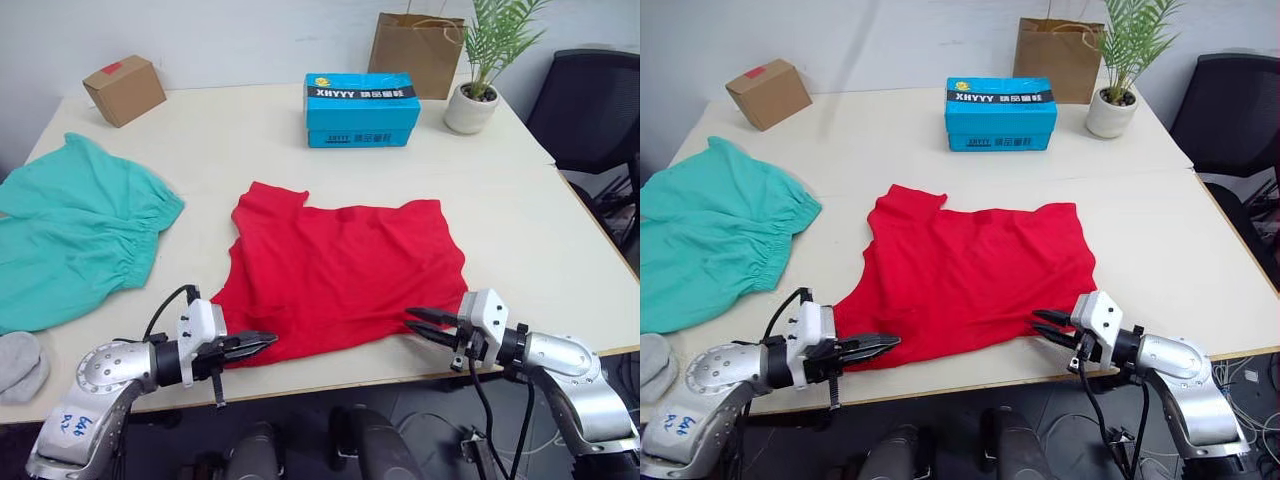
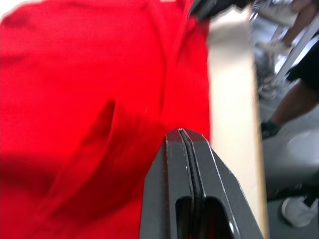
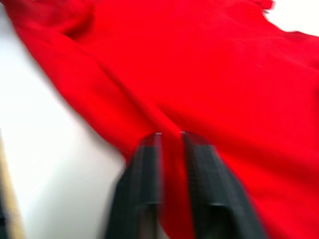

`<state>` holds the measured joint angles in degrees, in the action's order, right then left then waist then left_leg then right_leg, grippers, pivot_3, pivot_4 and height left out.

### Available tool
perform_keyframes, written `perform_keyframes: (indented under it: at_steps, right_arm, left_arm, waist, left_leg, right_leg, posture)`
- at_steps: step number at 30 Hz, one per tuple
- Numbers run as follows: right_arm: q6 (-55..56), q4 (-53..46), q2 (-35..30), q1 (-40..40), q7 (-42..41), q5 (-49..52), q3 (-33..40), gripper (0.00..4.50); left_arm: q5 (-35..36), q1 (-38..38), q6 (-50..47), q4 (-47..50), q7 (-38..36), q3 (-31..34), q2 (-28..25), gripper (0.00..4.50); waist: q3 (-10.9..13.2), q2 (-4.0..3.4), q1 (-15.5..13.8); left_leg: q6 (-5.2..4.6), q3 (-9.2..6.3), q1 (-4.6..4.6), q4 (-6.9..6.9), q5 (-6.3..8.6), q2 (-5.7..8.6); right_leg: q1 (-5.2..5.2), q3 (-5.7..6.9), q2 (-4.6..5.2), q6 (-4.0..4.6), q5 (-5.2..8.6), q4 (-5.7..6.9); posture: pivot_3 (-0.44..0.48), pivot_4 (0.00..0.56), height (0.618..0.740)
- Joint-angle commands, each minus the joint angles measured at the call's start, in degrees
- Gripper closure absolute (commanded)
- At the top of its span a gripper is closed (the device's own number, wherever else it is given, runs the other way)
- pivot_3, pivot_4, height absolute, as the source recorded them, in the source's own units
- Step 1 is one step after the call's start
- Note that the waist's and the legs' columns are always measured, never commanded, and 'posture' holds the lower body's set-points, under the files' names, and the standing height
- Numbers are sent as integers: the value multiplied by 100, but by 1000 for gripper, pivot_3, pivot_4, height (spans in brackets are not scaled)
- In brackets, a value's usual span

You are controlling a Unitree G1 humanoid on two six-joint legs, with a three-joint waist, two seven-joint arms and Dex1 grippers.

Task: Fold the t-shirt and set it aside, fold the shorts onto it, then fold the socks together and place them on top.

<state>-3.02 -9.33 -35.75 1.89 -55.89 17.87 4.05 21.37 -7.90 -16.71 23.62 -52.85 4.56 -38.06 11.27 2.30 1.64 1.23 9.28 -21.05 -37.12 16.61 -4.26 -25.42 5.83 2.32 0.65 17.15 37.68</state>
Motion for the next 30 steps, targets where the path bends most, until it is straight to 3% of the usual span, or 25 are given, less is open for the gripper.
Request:
perform_keyframes:
  at_steps: [1, 8, 17, 22, 24, 30]
  right_arm:
    - [395, 423, -41, 37, 99, -69, 296, 4452]
    - [28, 499, 40, 68, 643, 184, 797, 4452]
    - [-143, 638, 56, -224, 832, 45, 643, 4452]
    - [-140, 607, 181, -333, 933, 10, 539, 4452]
    - [-85, 656, 165, -354, 889, -19, 548, 4452]
    - [429, 259, 4, -65, 239, 153, 509, 4452]
  left_arm:
    - [-262, -5, 271, -276, 312, -7, 155, 4500]
    - [-288, -190, 290, -531, 403, 102, 170, 4500]
    - [-261, -171, 388, -745, 407, 83, 181, 4500]
    - [-92, -165, 455, -663, 392, 158, 246, 4500]
    - [18, -163, 437, -558, 386, 237, 244, 4500]
    - [454, -80, 133, 103, 279, 474, 22, 4500]
  waist:
    - [0, 0, -9]
    - [-1, 0, -4]
    - [0, -15, 7]
    - [17, -82, -9]
    - [21, -115, -172]
    - [21, -117, -321]
  left_leg:
    - [0, -1, -1, -1, 0, 0]
    - [-6, 0, -2, -2, 1, 3]
    - [-6, -1, 0, 0, 0, 2]
    - [-25, -416, -13, 14, -60, 142]
    - [-39, -392, -38, 1, -66, 145]
    - [-60, -367, -42, 3, -46, 147]
  right_leg:
    - [0, 1, 1, 0, 0, 0]
    - [1, 0, 7, -1, -1, 0]
    - [1, 0, 6, -1, -1, 1]
    - [228, 379, 181, -90, 70, -34]
    - [179, 344, 178, -65, 60, -31]
    - [183, 326, 177, -68, 59, -69]
  posture:
    - [0, 150, 740]
    - [0, 150, 740]
    - [0, 150, 740]
    - [0, 150, 740]
    - [0, 150, 740]
    - [0, 150, 740]
